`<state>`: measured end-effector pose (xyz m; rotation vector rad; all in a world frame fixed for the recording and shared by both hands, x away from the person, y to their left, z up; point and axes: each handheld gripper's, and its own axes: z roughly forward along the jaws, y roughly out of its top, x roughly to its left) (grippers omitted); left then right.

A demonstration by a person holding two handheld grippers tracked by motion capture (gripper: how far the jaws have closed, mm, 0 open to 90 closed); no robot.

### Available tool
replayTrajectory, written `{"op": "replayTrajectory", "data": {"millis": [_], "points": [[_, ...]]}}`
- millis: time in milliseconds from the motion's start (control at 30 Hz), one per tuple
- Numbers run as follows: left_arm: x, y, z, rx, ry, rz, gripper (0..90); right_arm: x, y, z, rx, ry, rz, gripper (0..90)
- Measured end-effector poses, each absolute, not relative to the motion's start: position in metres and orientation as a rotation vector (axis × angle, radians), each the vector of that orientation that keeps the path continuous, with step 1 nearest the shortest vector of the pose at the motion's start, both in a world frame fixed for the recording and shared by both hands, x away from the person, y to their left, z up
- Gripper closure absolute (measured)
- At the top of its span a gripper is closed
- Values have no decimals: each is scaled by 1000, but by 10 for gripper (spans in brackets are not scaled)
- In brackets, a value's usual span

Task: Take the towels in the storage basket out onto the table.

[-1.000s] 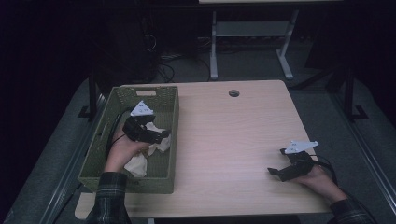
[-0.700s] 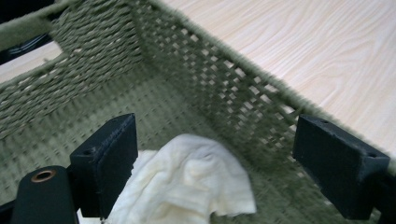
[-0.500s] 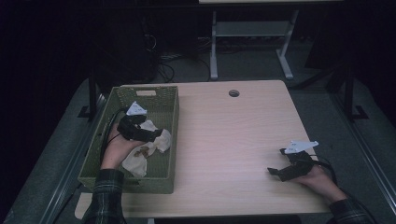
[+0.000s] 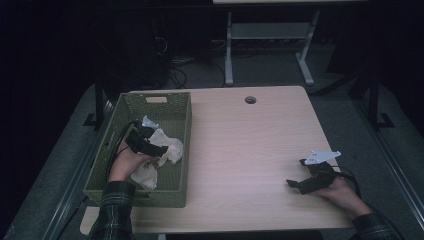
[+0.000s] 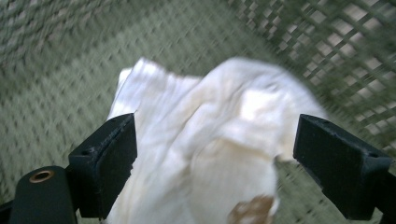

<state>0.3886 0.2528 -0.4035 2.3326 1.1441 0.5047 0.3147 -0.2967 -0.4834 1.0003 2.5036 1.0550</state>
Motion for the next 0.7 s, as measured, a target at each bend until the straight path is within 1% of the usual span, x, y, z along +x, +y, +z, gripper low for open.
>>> {"op": "replayTrajectory", "data": {"millis": [133, 533, 667, 700], "points": [[389, 263, -411, 2337, 1200, 489, 127, 315, -297, -484, 995, 2503, 1056, 25], [391, 266, -430, 2399, 1241, 392, 130, 315, -297, -484, 995, 2503, 1057, 25], [392, 265, -438, 2449, 1278, 350, 149, 315, -297, -484, 992, 2505, 1058, 25], [392, 265, -438, 2440, 1281, 333, 175, 315, -297, -484, 990, 2507, 1057, 25]]}}
